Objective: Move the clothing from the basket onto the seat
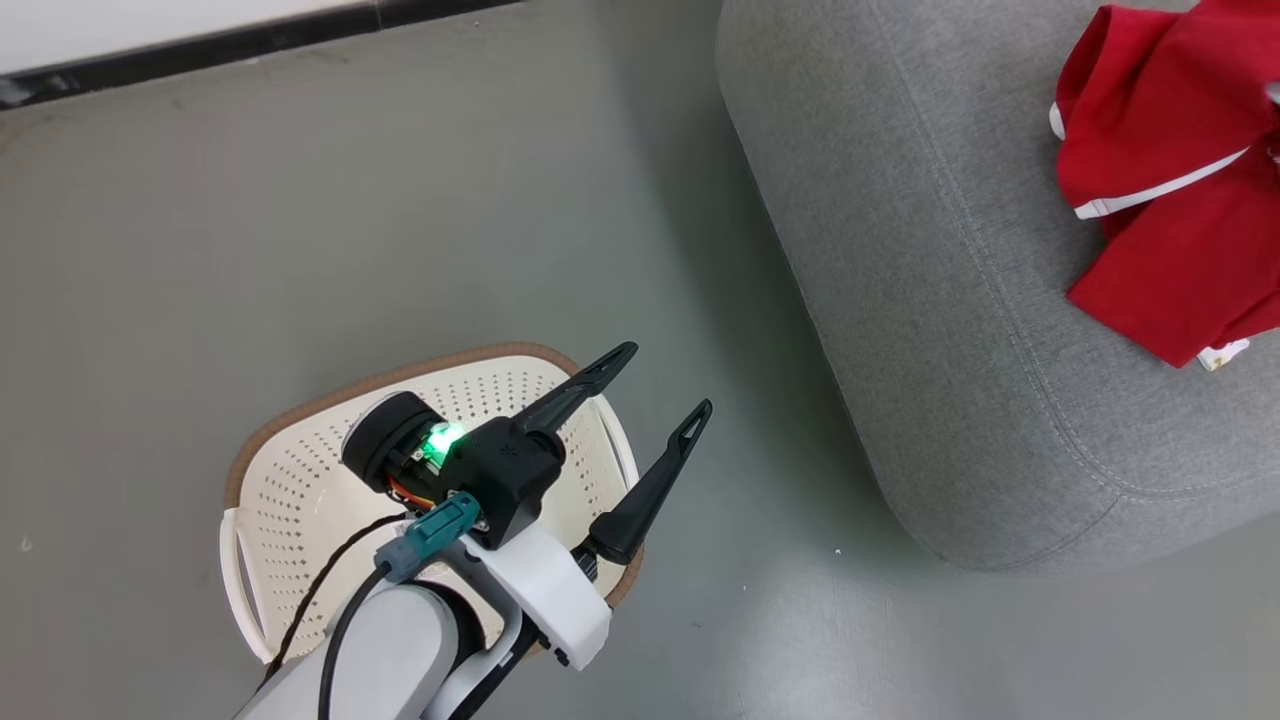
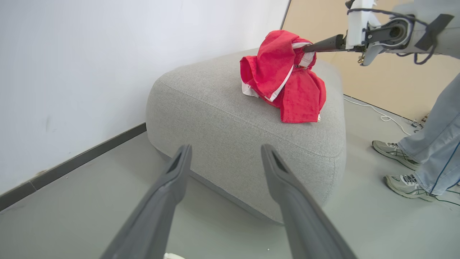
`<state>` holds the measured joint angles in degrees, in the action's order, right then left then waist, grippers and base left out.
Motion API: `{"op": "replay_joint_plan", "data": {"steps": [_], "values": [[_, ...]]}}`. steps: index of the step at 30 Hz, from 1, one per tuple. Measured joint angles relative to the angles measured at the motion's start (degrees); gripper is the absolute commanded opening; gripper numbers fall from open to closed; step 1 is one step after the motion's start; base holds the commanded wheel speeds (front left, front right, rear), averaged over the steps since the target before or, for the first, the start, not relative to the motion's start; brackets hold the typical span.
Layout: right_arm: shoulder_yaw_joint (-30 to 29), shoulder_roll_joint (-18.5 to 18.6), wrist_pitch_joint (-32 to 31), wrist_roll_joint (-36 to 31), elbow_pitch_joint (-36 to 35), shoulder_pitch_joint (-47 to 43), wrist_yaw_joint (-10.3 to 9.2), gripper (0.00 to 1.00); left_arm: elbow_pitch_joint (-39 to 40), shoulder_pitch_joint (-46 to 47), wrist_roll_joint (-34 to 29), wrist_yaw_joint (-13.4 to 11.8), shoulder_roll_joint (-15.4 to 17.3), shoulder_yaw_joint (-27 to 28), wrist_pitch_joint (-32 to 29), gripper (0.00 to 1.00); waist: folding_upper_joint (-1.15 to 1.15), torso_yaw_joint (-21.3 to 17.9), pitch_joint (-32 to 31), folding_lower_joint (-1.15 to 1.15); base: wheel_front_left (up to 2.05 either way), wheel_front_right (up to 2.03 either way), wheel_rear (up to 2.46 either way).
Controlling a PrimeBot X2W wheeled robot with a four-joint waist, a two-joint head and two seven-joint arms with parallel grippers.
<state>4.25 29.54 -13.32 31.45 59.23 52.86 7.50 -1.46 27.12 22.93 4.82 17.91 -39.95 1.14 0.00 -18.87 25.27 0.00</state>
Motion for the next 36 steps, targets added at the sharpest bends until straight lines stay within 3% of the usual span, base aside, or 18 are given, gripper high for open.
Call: {"op": "replay_joint_plan", "data": {"steps": [22,36], "values": [[6.5,3.81,8.38,3.52,-11.15,-5.75,0.0,1.0,-3.25,-1.23,1.63,-0.05,-2.52,0.21,4.23,1.0,0.0,-0.49,-7.39,0.0,0.0,0.0,0.0],[9.28,5.91,14.06,4.9,-14.13,-9.7,0.0,1.0,-4.65,-3.2,2.16,-0.77,-3.58,0.98,7.73,1.0,0.0,1.17,-12.63,0.0,0.0,0.0,0.0]]}}
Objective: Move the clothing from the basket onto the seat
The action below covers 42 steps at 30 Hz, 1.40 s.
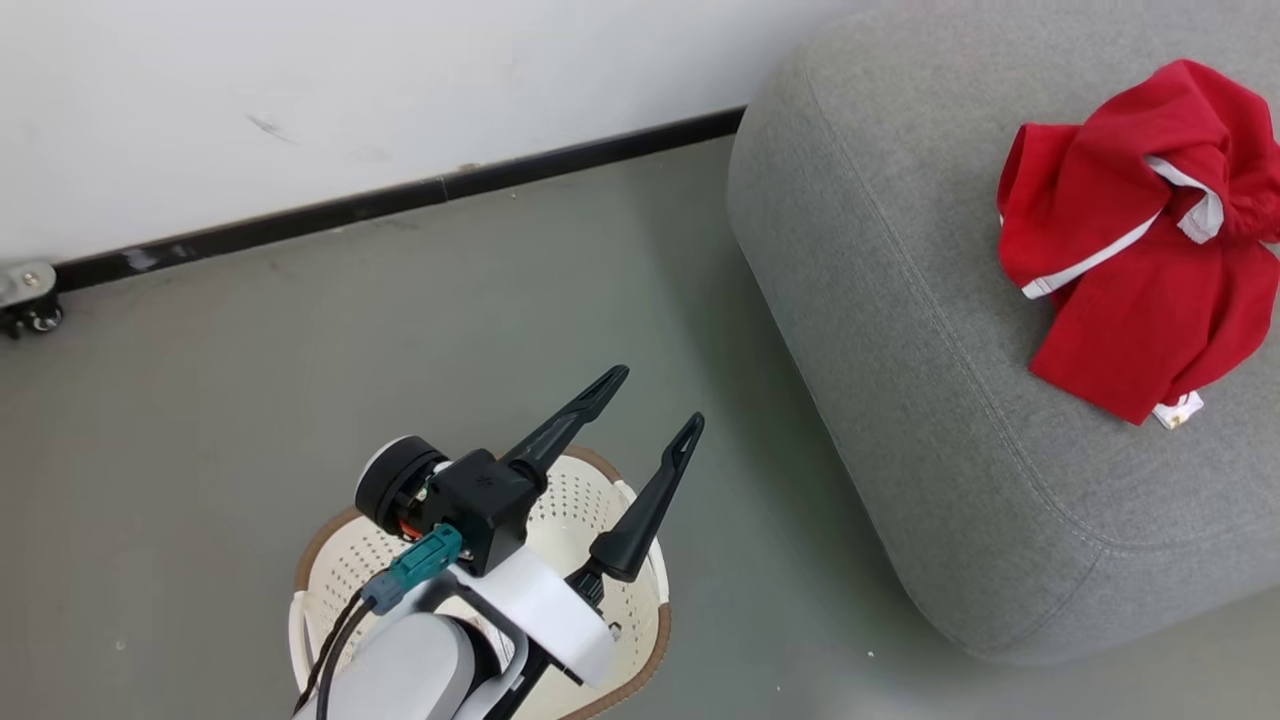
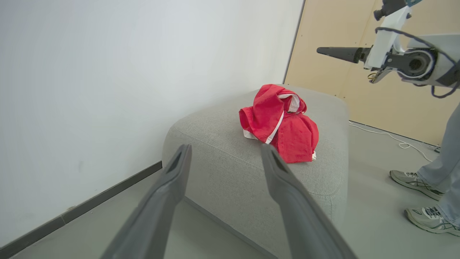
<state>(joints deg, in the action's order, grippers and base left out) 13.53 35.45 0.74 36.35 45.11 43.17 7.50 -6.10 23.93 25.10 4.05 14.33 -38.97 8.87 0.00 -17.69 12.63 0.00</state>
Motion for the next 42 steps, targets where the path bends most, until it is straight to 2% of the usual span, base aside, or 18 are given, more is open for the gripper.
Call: {"op": "replay_joint_plan", "data": {"steps": [23,28,33,42], "values": [[5.05,0.0,7.87,-1.55,-8.96,-6.95,0.0,1.0,-2.04,-4.6,2.58,-5.13,0.01,5.58,2.66,1.0,0.0,6.14,-7.77,0.0,0.0,0.0,0.0],[5.36,-0.09,10.02,-1.6,-11.07,-9.05,-0.01,1.0,-2.12,-5.55,3.53,-7.62,0.31,8.86,3.3,1.0,0.0,7.82,-8.8,0.0,0.0,0.0,0.0],[5.38,-0.58,11.45,-1.56,-12.91,-11.31,0.0,1.0,-2.45,-6.82,3.79,-9.62,1.72,11.87,3.35,1.0,0.0,9.52,-9.66,0.0,0.0,0.0,0.0],[4.65,-2.59,13.15,-2.63,-17.13,-16.78,0.0,1.0,-3.08,-9.64,5.63,-11.18,1.92,13.83,3.85,1.0,0.0,12.52,-10.81,0.0,0.0,0.0,0.0]]}}
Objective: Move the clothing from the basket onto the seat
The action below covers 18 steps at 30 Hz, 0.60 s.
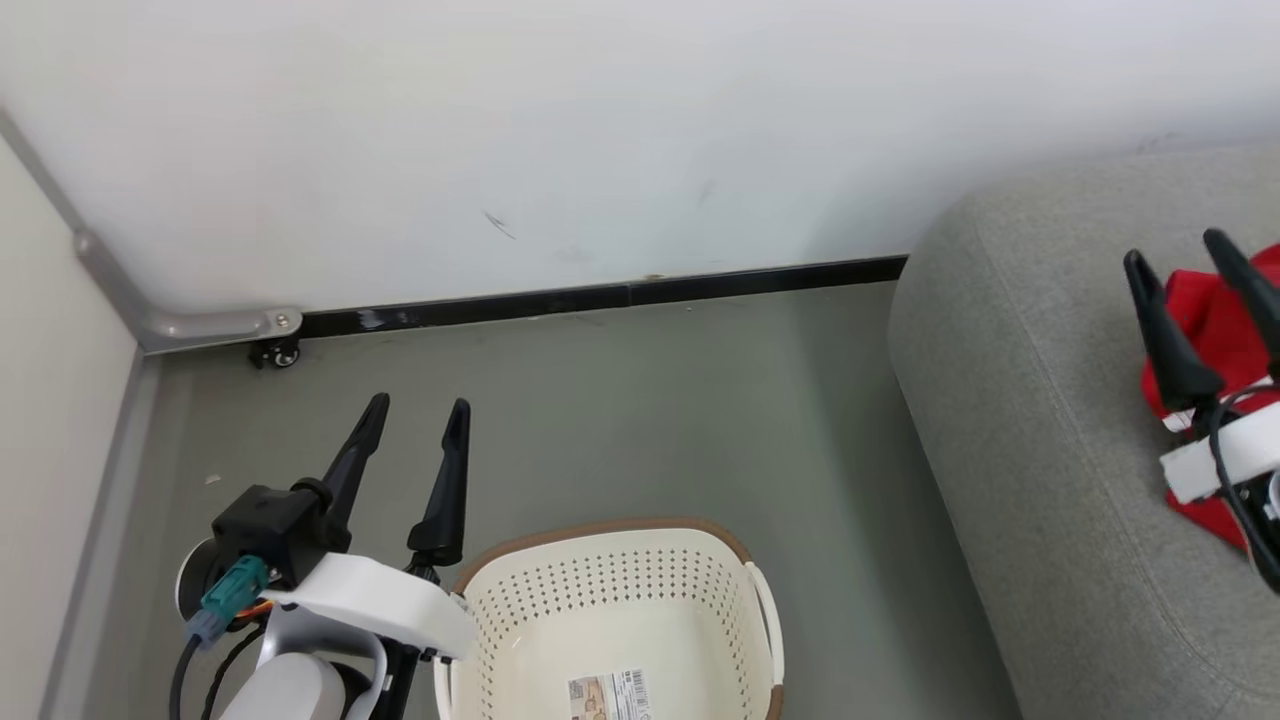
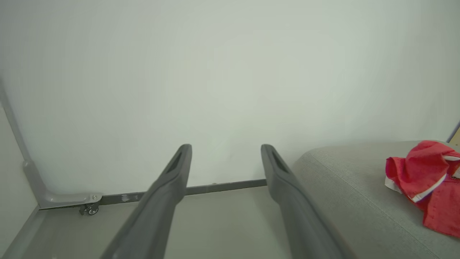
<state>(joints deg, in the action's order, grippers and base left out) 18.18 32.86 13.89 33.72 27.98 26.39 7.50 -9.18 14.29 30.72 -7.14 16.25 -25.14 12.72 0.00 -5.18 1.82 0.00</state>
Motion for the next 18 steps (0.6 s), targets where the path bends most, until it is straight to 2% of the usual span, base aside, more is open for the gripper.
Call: {"op": "replay_joint_plan", "data": {"steps": [10,18], "values": [[-3.35,-4.2,0.4,-0.78,-4.56,-7.36,-0.01,1.0,-0.65,-2.78,0.93,-0.69,-0.05,1.08,0.51,1.0,0.0,2.85,-1.1,0.0,0.0,0.0,0.0],[-10.7,-7.84,0.41,-4.14,-11.28,-12.53,0.0,1.0,-0.86,-4.67,1.59,-1.03,-0.78,2.45,0.93,1.0,0.0,4.45,-1.61,0.0,0.0,0.0,0.0]]}}
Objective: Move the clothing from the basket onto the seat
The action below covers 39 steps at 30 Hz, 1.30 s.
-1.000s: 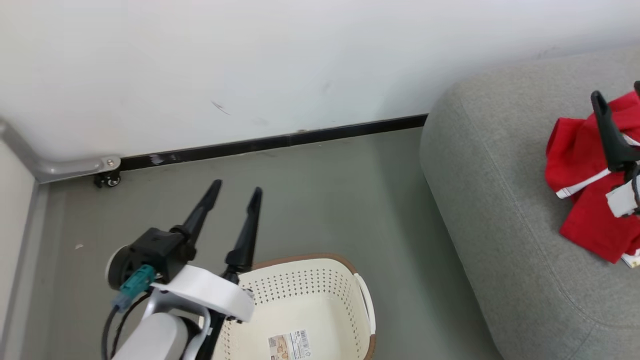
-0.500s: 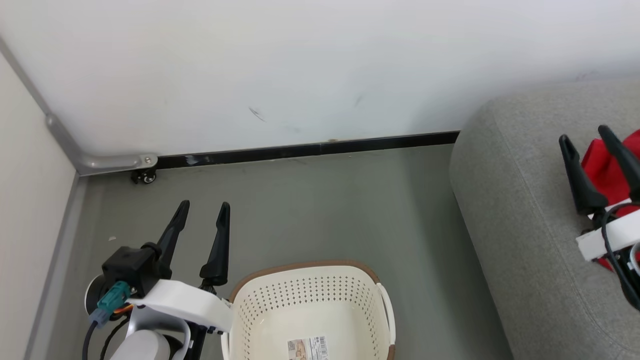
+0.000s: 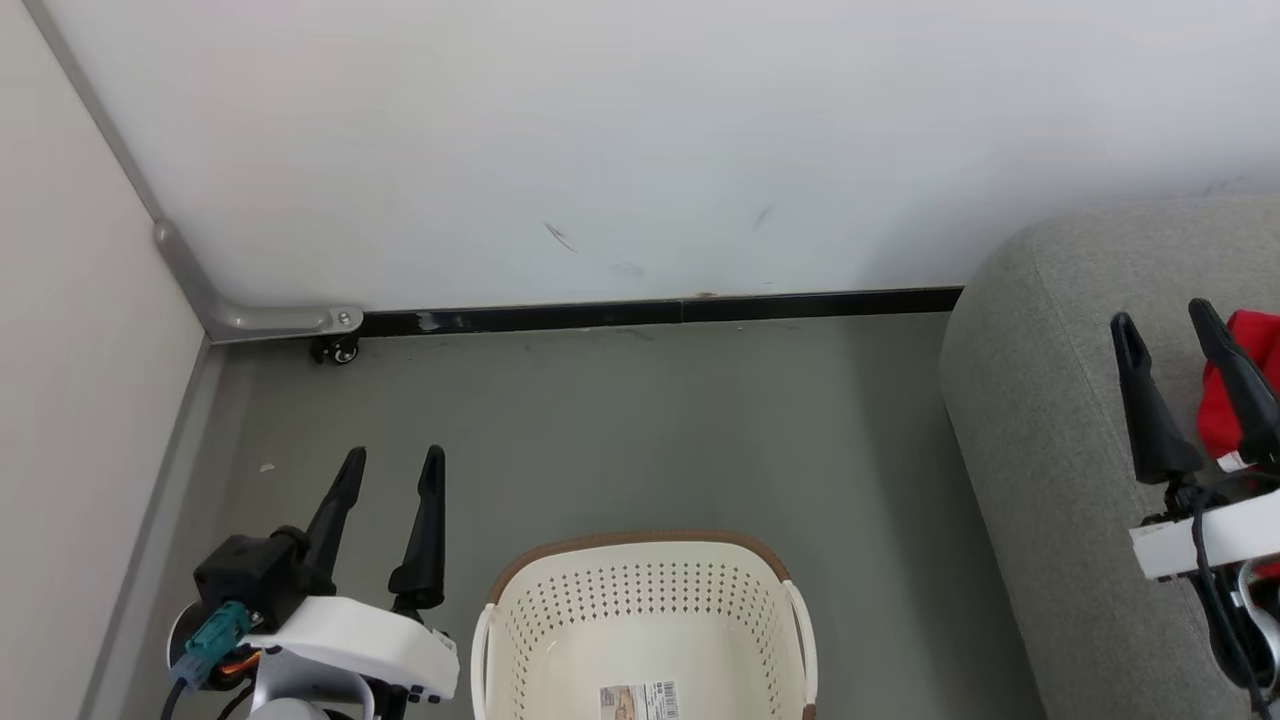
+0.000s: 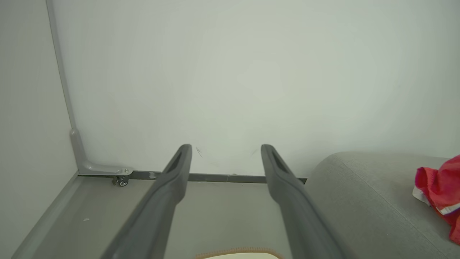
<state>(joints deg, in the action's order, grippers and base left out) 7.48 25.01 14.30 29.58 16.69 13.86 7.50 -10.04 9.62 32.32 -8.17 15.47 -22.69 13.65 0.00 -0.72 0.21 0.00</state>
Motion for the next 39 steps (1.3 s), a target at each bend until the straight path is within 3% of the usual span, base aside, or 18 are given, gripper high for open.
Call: {"op": "replay_joint_plan", "data": {"steps": [6,20,39], "values": [[-3.85,-3.3,0.0,-2.4,-3.07,-5.26,-0.01,1.0,0.05,-1.02,0.51,-0.41,-0.7,0.92,0.48,1.0,0.0,0.9,-0.27,0.0,0.0,0.0,0.0],[-3.79,-8.08,0.01,-7.06,-7.58,-10.69,-0.01,1.0,-0.32,-2.74,-1.26,-0.9,-0.25,2.05,0.51,1.0,0.0,1.59,-0.12,0.0,0.0,0.0,0.0],[-4.79,-9.73,0.07,-9.45,-9.82,-12.65,-0.01,1.0,-0.31,-3.01,-2.75,-0.9,-1.6,3.75,0.56,1.0,0.0,1.98,-0.02,0.0,0.0,0.0,0.0]]}}
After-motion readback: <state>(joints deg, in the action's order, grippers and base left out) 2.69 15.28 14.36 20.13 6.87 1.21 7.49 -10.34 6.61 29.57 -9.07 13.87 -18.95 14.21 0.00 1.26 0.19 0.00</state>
